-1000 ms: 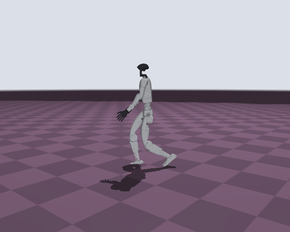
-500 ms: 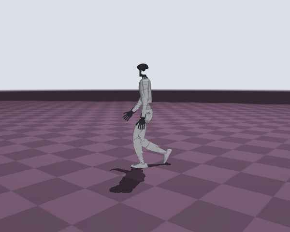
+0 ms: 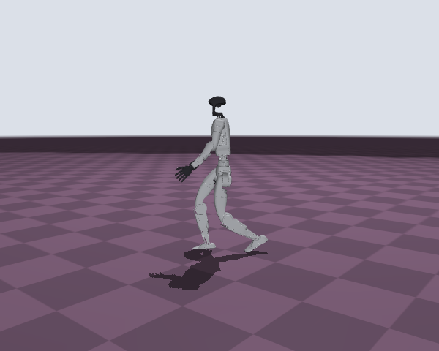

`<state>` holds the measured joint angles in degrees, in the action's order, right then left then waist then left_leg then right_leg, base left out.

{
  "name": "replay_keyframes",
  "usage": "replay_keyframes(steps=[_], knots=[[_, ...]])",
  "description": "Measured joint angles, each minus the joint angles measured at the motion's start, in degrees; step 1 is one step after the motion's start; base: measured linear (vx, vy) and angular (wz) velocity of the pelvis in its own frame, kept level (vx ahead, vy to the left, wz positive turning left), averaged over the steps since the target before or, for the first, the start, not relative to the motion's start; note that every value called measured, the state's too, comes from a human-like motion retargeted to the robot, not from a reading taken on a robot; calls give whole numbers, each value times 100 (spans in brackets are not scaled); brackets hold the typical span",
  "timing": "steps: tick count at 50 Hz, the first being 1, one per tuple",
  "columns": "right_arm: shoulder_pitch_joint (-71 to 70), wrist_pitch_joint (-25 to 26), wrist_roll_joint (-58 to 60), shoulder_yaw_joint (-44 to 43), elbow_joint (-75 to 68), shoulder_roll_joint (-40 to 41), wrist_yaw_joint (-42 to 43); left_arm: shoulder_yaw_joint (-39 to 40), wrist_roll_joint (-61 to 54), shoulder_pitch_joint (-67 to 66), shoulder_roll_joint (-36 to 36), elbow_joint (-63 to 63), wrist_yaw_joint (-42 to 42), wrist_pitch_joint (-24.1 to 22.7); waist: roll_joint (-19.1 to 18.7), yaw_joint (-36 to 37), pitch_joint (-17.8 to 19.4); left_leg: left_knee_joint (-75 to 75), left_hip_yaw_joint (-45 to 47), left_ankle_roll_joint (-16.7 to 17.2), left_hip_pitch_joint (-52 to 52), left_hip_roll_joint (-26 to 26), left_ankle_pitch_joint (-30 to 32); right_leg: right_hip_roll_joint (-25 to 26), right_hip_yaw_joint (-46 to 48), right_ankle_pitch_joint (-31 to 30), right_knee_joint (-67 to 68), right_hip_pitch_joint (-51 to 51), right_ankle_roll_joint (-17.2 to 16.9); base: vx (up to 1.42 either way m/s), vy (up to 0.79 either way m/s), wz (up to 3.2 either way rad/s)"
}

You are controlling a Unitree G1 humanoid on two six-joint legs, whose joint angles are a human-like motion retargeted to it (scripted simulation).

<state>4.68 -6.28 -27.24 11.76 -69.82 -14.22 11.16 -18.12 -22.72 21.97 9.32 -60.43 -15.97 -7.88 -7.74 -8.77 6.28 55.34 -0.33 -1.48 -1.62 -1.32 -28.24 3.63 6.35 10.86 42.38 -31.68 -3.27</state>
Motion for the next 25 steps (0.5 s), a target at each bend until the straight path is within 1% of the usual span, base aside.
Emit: replay_keyframes(steps=[2,3,5,8,10,13,15,18,19,22,23,25], knots=[[-222,-82,-170,17,130,-23,64,-143,79,-304,-153,-255,149,74,-170,77,-124,1346,130,96,794,380,674,197,69,237,11,77,207,-2,-6,1],[-340,-119,-229,33,228,-38,97,-222,138,-438,-218,-386,226,124,-194,136,-172,1868,217,47,1160,538,848,256,55,347,-27,155,273,-2,-6,-4],[-584,-210,-308,74,472,-75,163,-373,289,-688,-322,-649,373,228,-172,265,-227,2643,379,-152,1837,774,845,327,-17,532,-184,394,329,-2,-5,-8],[-933,-358,-391,123,999,-149,256,-520,543,-1073,-406,-980,579,291,-50,462,-211,2917,566,-412,2692,881,443,381,-204,710,-638,989,291,0,0,0],[-1105,-494,-397,148,1441,-217,314,-565,676,-1390,-416,-1094,684,266,33,581,-146,2561,666,-484,3113,854,207,411,-343,774,-1007,1516,231,-2,-1,-21],[-1289,-704,-386,162,2140,-338,402,-532,702,-1880,-411,-1136,835,185,156,714,-48,1226,785,-439,3489,684,60,389,-525,819,-1591,2338,132,-1,1,-23],[-1381,-815,-381,142,2574,-406,434,-475,704,-2171,-415,-1142,947,135,246,766,-14,-71,830,-328,3585,473,144,303,-595,838,-1977,2842,69,0,0,0],[-1459,-867,-322,55,3081,-445,434,-386,720,-2491,-421,-1146,1102,143,423,778,-45,-2393,760,-184,3423,-27,481,58,-602,929,-2286,3341,-6,0,0,0],[-1448,-873,-304,38,3185,-445,422,-366,739,-2574,-428,-1157,1135,154,449,777,-62,-2745,714,-171,3421,-125,511,23,-611,1003,-2198,3419,-22,0,0,0],[-1351,-847,-215,33,3326,-414,392,-347,816,-2705,-455,-1247,1186,187,568,777,-133,-2779,653,-242,3441,-370,656,-126,-683,1236,-1553,3546,-121,0,0,0],[-1283,-818,-161,54,3278,-372,382,-359,850,-2698,-465,-1309,1178,203,647,772,-158,-2545,668,-301,3443,-469,744,-217,-718,1287,-1216,3559,-189,0,0,0],[-1111,-747,-24,118,3039,-279,328,-374,892,-2619,-475,-1446,1122,241,839,747,-218,-1975,728,-442,3465,-689,835,-429,-790,1203,-374,3505,-391,1,2,10]])
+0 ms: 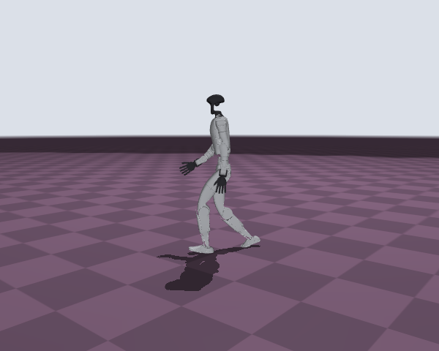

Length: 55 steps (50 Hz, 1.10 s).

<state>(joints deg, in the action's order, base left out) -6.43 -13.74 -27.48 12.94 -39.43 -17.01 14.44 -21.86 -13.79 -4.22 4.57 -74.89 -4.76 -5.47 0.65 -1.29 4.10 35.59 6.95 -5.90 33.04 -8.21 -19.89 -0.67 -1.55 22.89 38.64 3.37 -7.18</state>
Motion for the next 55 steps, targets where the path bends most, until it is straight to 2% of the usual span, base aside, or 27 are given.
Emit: replay_keyframes(steps=[3,5,7,10,13,15,20,21,24,27,30,33,35,37,40,42,45,50,55], knots=[[244,191,203,191,-727,211,-235,26,-83,287,-1,-131,-168,94,356,-93,-153,442,61,-268,-100,-440,-104,-400,-89,-1032,1724,-536,-484,1,3,14],[318,361,334,325,-1345,355,-441,64,-172,592,47,-103,-327,145,518,-178,-238,382,24,-413,-315,-671,-231,-660,-76,-1805,2860,-1133,-630,0,0,0],[386,540,502,419,-1903,441,-587,81,-286,969,119,29,-504,157,542,-255,-220,163,-88,-483,-713,-759,-412,-947,69,-1901,3685,-1722,-392,-1,6,1],[517,725,725,459,-2531,483,-691,148,-484,1599,232,307,-763,119,453,-394,-101,-402,-337,-472,-1526,-777,-613,-1288,315,-1311,4219,-2514,117,-1,4,0],[716,814,866,408,-2816,461,-656,247,-646,2159,335,653,-988,36,290,-554,56,-1024,-586,-390,-2386,-702,-717,-1331,557,-727,3664,-3101,344,-1,0,7],[850,856,896,345,-2908,440,-621,294,-710,2484,395,905,-1109,-41,169,-644,155,-1385,-719,-346,-2896,-620,-781,-1248,715,-569,2881,-3373,333,-2,-1,24],[1081,877,867,139,-2898,367,-482,319,-641,3053,534,1458,-1264,-267,-232,-706,277,-1891,-877,-239,-3794,-218,-1000,-492,833,-988,-418,-3472,-106,-1,-1,9],[1126,863,874,115,-2876,365,-459,304,-588,3082,553,1532,-1289,-303,-235,-708,272,-1787,-882,-228,-3856,-213,-1106,-418,758,-971,-743,-3526,-173,0,0,0],[1173,834,869,43,-2836,344,-384,290,-475,3115,579,1703,-1343,-356,-359,-690,246,-1371,-934,-176,-4008,-105,-1435,-163,669,-1128,-1300,-3506,-213,0,0,0],[1109,785,771,-5,-2869,316,-247,307,-488,2913,492,1746,-1319,-349,-562,-678,244,-541,-975,-54,-4095,82,-1639,65,686,-1344,-779,-3422,-54,1,-2,6],[970,698,538,-45,-2952,302,-65,275,-565,2469,341,1623,-1260,-312,-808,-661,216,854,-904,222,-3862,381,-1307,297,767,-1308,25,-3355,225,2,-6,12],[773,606,317,-65,-2911,268,66,117,-482,1974,189,1305,-1113,-227,-1072,-575,107,2825,-745,578,-2970,863,-127,596,892,-951,270,-3201,588,-1,-6,7],[598,542,245,-63,-2791,215,121,-23,-344,1727,111,1034,-976,-127,-1145,-466,19,3909,-607,571,-2251,1174,399,729,894,-735,170,-3028,749,-1,-6,4],[404,485,230,-46,-2607,153,167,-152,-191,1524,69,767,-835,-30,-1089,-345,11,4603,-444,333,-1628,1401,313,771,824,-564,-41,-2717,781,-2,-6,0],[134,366,251,-2,-2239,51,245,-272,16,1211,37,448,-671,33,-946,-169,68,4873,-229,-9,-844,1561,-200,795,664,-405,-500,-2085,720,0,0,0],[-2,261,266,7,-1930,-15,303,-267,73,967,28,349,-595,12,-859,-85,142,4424,-122,-104,-471,1534,-466,810,542,-363,-863,-1589,653,-1,0,-10],[-135,91,281,-14,-1459,-96,381,-197,48,602,1,316,-492,-65,-737,-5,236,3101,-5,-54,-111,1352,-628,793,374,-325,-1396,-890,555,-1,0,-14],[-168,-2,433,-155,-972,-121,458,-72,8,237,-54,400,-356,-137,-427,-24,251,-524,-33,224,-239,587,-237,448,322,-182,-2000,-88,437,0,0,0],[30,162,616,-124,-1135,37,339,-87,130,210,-88,381,-342,-110,-229,-30,149,-817,-126,141,-268,203,-43,221,217,277,-1051,51,345,0,0,0]])
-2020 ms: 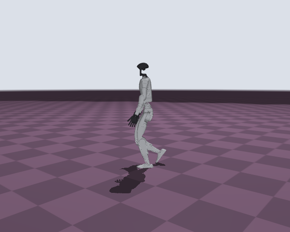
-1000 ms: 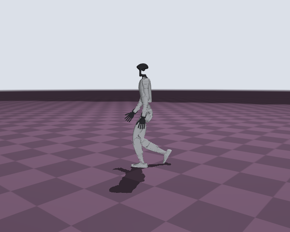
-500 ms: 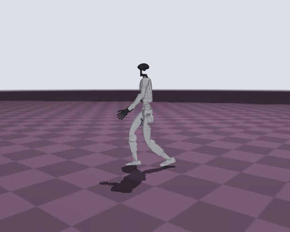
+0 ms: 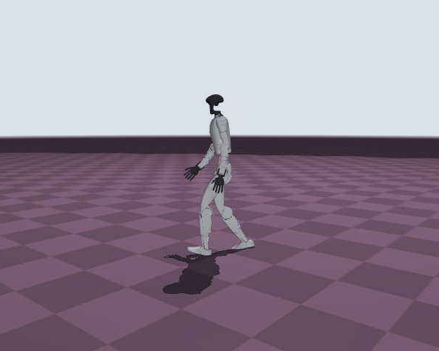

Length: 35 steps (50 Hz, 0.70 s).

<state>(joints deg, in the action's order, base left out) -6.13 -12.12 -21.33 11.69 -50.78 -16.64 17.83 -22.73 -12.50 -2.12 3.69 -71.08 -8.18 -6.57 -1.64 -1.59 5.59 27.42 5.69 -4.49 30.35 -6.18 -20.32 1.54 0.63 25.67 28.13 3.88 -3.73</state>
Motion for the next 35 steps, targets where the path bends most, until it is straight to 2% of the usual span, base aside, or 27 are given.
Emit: replay_keyframes(steps=[2,4,8,10,13,15,18,21,25,27,30,35], knots=[[141,102,86,60,-315,102,-104,-22,26,109,4,-87,-26,37,161,6,-64,460,37,-106,2,-183,115,-192,-49,61,657,-21,-130,0,0,0],[301,216,153,141,-709,219,-265,-40,14,243,14,-167,-81,81,342,-12,-149,827,60,-245,-33,-416,93,-416,-96,-185,1475,-154,-346,3,5,19],[540,444,203,295,-1451,425,-701,4,-38,616,87,-171,-206,188,704,-114,-326,831,33,-553,-381,-950,-139,-962,-174,-1555,3559,-970,-815,1,2,6],[587,534,246,318,-1667,476,-838,52,-62,864,163,-83,-285,212,762,-181,-340,649,-47,-651,-689,-1076,-280,-1229,-111,-1955,4444,-1500,-749,0,5,0],[642,592,321,286,-1771,481,-847,150,-135,1248,275,86,-456,200,691,-297,-258,312,-234,-686,-1307,-1087,-494,-1572,97,-1604,5118,-2211,-326,0,5,-6],[645,594,352,236,-1761,460,-794,252,-194,1509,343,210,-575,191,591,-378,-168,7,-375,-666,-1774,-1038,-585,-1676,238,-1204,5095,-2634,-98,0,0,0],[652,577,374,170,-1678,432,-666,377,-272,1811,408,425,-743,141,435,-484,-31,-385,-549,-625,-2393,-934,-699,-1618,439,-827,4326,-3119,-10,0,0,0],[657,561,379,118,-1594,406,-558,432,-293,2037,439,617,-868,54,267,-530,79,-706,-679,-599,-2902,-790,-798,-1344,574,-869,2963,-3392,-167,0,0,0],[656,536,431,70,-1508,354,-476,408,-211,2187,433,760,-917,-75,-26,-465,101,-952,-731,-577,-3340,-488,-992,-685,541,-1327,471,-3409,-518,0,0,0],[701,523,455,58,-1488,362,-463,371,-127,2181,417,805,-914,-110,-36,-446,84,-764,-741,-579,-3423,-475,-1200,-556,425,-1353,-11,-3473,-611,0,0,0],[708,527,447,30,-1541,361,-460,329,-28,2111,334,780,-844,-111,-164,-403,42,-399,-811,-544,-3551,-361,-1514,-338,407,-1582,-285,-3392,-595,0,0,0],[741,501,264,1,-1775,362,-416,264,24,1563,131,439,-607,-34,-441,-386,-5,933,-888,-284,-3621,-49,-1644,-2,470,-1705,650,-3211,-311,0,0,0]])
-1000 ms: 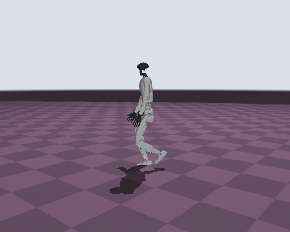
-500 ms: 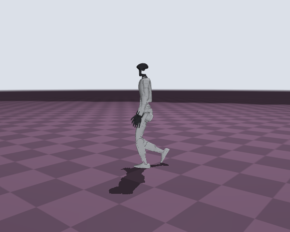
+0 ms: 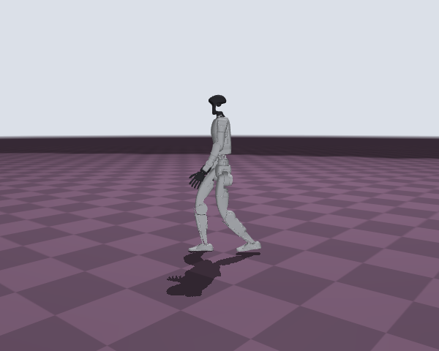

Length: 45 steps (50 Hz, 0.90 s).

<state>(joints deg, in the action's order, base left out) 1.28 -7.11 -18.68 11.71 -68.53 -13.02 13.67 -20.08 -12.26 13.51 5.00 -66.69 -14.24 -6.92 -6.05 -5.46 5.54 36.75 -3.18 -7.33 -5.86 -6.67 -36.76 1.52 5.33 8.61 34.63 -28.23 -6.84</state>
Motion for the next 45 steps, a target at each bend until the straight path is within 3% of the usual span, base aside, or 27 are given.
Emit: replay_keyframes(steps=[2,6,8,12,15,18,24,30,33,37,40,45], knots=[[5,-20,-99,-18,-68,-12,31,-41,35,-274,-55,-198,113,37,-136,4,-49,925,55,219,222,228,347,176,59,111,281,120,176,0,0,0],[-54,-58,-271,-28,-15,-72,64,-138,140,-683,-90,-478,297,137,-403,83,-156,3226,262,574,1231,892,1611,574,196,562,329,448,592,-1,-4,5],[-137,-72,-280,-19,75,-117,89,-162,142,-771,-66,-504,332,195,-406,164,-165,4118,414,457,1804,1201,1892,662,185,771,209,668,720,-2,-6,7],[-376,-115,-204,31,310,-199,152,-132,53,-821,-1,-401,320,232,-213,353,-109,4799,667,-5,2861,1482,1425,662,42,969,-253,1262,708,-1,-3,3],[-517,-191,-139,76,568,-245,204,-83,-36,-884,19,-274,264,165,-54,460,-17,4227,847,-184,3429,1416,977,631,-111,1017,-669,1806,596,0,0,0],[-618,-267,-108,106,798,-270,249,-58,-99,-948,12,-192,244,51,94,500,58,2868,988,-127,3722,1169,802,555,-247,1056,-1089,2332,492,0,0,0],[-711,-285,78,81,997,-263,268,-68,26,-1031,-40,-155,324,-15,405,424,55,-850,940,238,3607,326,1286,169,-278,1351,-1392,2964,408,0,0,0],[-562,-130,261,172,765,-127,122,-177,203,-1081,-116,-412,422,94,657,437,-53,-739,879,130,3514,-142,1678,-188,-410,1879,-134,3097,267,0,0,0],[-363,-40,315,227,446,-22,-54,-210,220,-1045,-103,-606,432,180,903,424,-152,-198,894,-83,3437,-494,1662,-507,-542,1544,1019,2969,-49,0,0,0],[-204,83,289,271,78,109,-381,-146,229,-900,-28,-663,437,314,1242,328,-297,-253,856,-427,3040,-1015,1434,-1024,-705,50,3076,2167,-527,0,0,0],[-125,144,338,275,-5,163,-480,-117,241,-753,73,-574,378,339,1295,214,-291,-371,745,-550,2593,-1150,1187,-1436,-574,-267,4232,1444,-299,0,0,0],[-199,165,387,208,62,129,-394,97,138,-219,215,-381,168,342,1049,51,-95,-1194,430,-455,1479,-994,1062,-1763,-150,670,4165,306,323,0,2,-8]])
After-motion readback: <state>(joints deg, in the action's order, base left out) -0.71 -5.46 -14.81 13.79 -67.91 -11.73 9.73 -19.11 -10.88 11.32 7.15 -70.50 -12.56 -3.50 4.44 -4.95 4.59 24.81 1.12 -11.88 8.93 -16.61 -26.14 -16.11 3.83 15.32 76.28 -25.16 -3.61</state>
